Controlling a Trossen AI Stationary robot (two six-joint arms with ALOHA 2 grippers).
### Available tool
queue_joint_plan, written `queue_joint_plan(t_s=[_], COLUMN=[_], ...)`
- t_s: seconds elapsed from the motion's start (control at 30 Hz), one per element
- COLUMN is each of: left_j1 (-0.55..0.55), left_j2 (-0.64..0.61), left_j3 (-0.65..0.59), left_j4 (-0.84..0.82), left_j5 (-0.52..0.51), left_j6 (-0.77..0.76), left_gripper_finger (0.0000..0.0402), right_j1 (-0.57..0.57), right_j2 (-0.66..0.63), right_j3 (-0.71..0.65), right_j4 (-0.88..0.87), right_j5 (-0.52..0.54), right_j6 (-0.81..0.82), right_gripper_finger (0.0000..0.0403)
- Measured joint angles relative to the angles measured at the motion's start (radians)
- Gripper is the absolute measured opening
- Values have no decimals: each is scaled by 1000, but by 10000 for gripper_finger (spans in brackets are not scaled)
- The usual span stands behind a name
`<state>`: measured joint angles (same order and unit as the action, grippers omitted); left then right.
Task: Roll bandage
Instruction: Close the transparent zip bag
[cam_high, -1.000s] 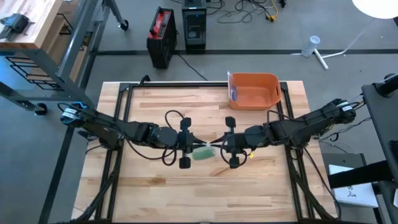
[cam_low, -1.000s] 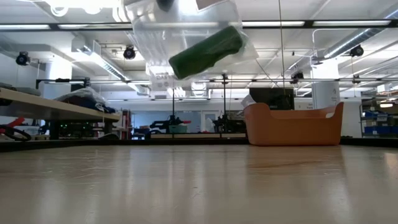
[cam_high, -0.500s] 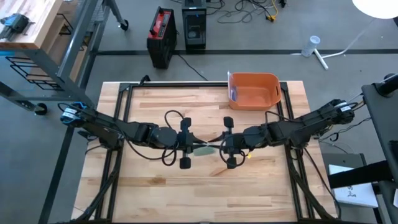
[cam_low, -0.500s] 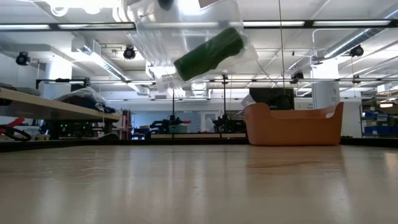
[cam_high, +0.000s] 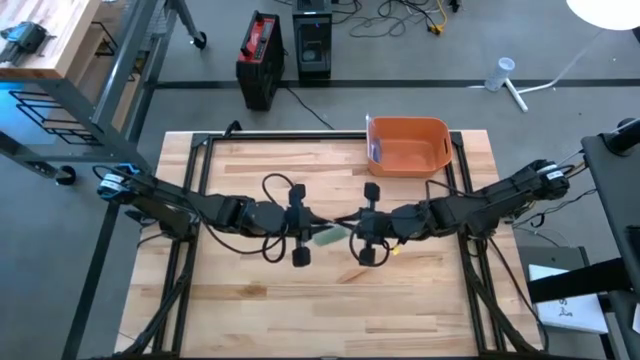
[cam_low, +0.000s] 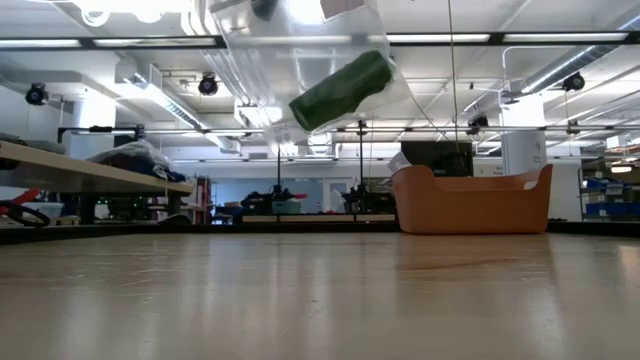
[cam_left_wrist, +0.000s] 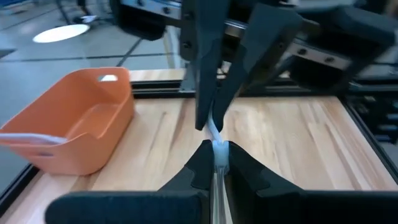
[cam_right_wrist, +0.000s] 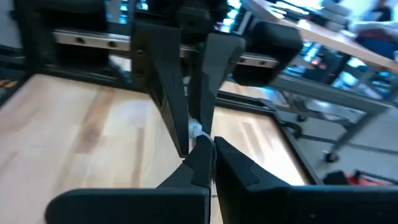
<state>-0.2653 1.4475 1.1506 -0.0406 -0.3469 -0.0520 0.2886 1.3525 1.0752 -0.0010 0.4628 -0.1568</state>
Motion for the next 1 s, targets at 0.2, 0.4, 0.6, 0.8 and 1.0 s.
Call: queue_joint_plan(t_s=[0.2, 0.4, 0.6, 0.8, 1.0], left_j1=[2, 3, 3, -4, -1], left_j2=[0, 6, 6, 8, 6], left_j3=[2, 3, 3, -2, -1], left_j4=[8, 11, 1, -30, -16], left_j5=[-99, -170, -194, -179, -189], left_j6=[-105, -153, -167, -180, -163], left_gripper_finger=[11, 11, 11, 11, 11], right_j1=[0, 0, 0, -6, -2], right_j2=[2, 3, 3, -7, -3], right_j3=[0, 0, 0, 2, -1], right_j4=[7, 11, 17, 51, 20], right_j5=[122, 216, 263, 319, 139], right_j6=[22, 26, 25, 19, 8], right_gripper_finger=[1, 0, 0, 1, 1])
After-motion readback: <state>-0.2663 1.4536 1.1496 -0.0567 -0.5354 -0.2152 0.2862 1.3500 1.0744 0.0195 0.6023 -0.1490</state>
